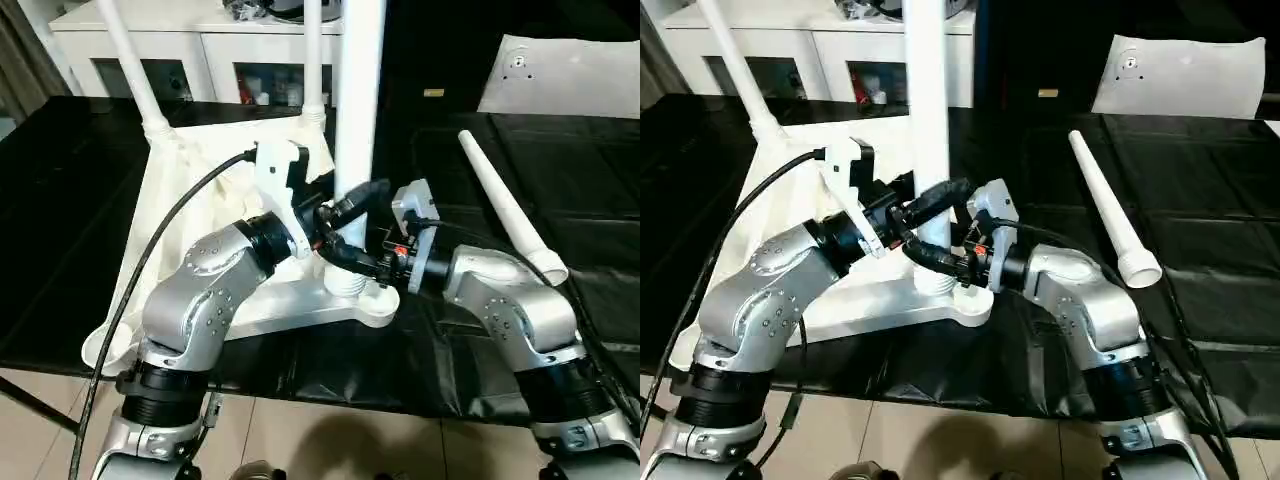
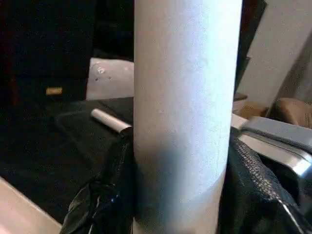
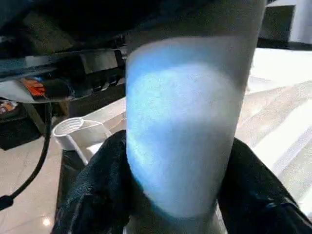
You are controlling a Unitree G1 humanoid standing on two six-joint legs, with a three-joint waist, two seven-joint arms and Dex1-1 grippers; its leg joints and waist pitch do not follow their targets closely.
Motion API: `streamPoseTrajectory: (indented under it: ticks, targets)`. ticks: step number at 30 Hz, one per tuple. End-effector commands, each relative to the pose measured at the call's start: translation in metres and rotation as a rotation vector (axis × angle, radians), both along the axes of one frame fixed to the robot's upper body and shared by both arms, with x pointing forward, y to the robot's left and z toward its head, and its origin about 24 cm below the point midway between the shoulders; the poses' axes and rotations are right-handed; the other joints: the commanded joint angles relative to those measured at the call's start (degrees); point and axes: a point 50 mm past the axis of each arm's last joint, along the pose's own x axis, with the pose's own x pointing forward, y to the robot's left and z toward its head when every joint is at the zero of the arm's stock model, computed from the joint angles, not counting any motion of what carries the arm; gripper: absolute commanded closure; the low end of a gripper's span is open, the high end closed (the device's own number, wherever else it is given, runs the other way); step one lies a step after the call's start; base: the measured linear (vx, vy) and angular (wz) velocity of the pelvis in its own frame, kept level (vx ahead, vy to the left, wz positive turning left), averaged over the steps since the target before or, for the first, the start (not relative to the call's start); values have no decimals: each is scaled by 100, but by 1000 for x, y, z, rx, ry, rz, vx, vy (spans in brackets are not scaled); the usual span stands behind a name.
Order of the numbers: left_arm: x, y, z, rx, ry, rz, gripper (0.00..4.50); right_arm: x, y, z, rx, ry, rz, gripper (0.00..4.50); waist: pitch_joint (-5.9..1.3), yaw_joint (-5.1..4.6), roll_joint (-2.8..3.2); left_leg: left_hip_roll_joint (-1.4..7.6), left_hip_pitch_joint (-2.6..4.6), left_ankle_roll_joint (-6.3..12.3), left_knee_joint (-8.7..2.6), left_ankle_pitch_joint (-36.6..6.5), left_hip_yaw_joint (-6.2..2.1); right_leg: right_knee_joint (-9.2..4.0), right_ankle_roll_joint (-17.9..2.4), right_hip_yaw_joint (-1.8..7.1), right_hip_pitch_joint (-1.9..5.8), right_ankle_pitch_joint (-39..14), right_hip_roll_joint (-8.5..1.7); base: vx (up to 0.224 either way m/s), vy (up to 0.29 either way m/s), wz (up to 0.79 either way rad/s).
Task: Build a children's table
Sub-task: Pick table leg
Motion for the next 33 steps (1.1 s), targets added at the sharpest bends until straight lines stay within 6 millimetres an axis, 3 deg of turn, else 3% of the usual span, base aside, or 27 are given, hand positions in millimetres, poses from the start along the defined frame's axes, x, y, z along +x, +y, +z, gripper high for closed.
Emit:
streamPoseTrajectory:
  ticks: [1, 6, 8, 9, 14, 22, 32, 33]
  targets:
    - [8, 14, 6, -21, 16, 65, 260, 5, -8, 10, 37, -1, -12, 166, -432, 0, -81, 345, 42, 327, -366, -641, -172, -467, -500, 361, 359, -1773, -471, 0, 0, 0]
    - [12, 20, 14, -93, 48, -25, 261, 3, -20, 20, 70, 26, 76, 133, -449, 35, -155, 349, 41, 450, -352, -474, -161, -429, -582, 369, 363, -1627, -485, 0, 0, 0]
    - [12, 21, 18, -122, 50, -78, 261, 3, -24, 23, 66, 36, 104, 112, -450, 55, -126, 343, 47, 477, -343, -460, -155, -430, -605, 370, 353, -1663, -485, 0, 0, 0]
    - [12, 22, 21, -148, 57, -117, 261, 3, -26, 24, 62, 41, 114, 105, -450, 52, -154, 347, 41, 476, -347, -437, -156, -425, -615, 369, 362, -1639, -487, 0, 0, 0]
    - [5, 20, 34, -210, 58, -334, 261, 6, -32, 30, 76, 82, 167, 84, -445, 88, -159, 349, 50, 472, -341, -429, -150, -408, -716, 370, 360, -1652, -498, 0, 0, 0]
    - [-9, 15, 41, -164, 44, -585, 261, 5, -31, 38, 126, 127, 290, 81, -443, 128, -168, 374, 66, 428, -348, -420, -146, -393, -730, 379, 346, -1691, -501, 0, 0, 0]
    - [-10, 7, 44, -159, 30, -668, 261, -5, -19, 42, 140, 125, 437, 81, -452, 177, -168, 382, 61, 358, -350, -392, -150, -389, -709, 385, 357, -1657, -515, 0, 0, 0]
    - [-10, 7, 44, -159, 30, -668, 261, -5, -19, 42, 140, 125, 437, 100, -451, 173, -172, 379, 54, 359, -350, -385, -150, -388, -710, 385, 359, -1650, -511, 0, 0, 0]
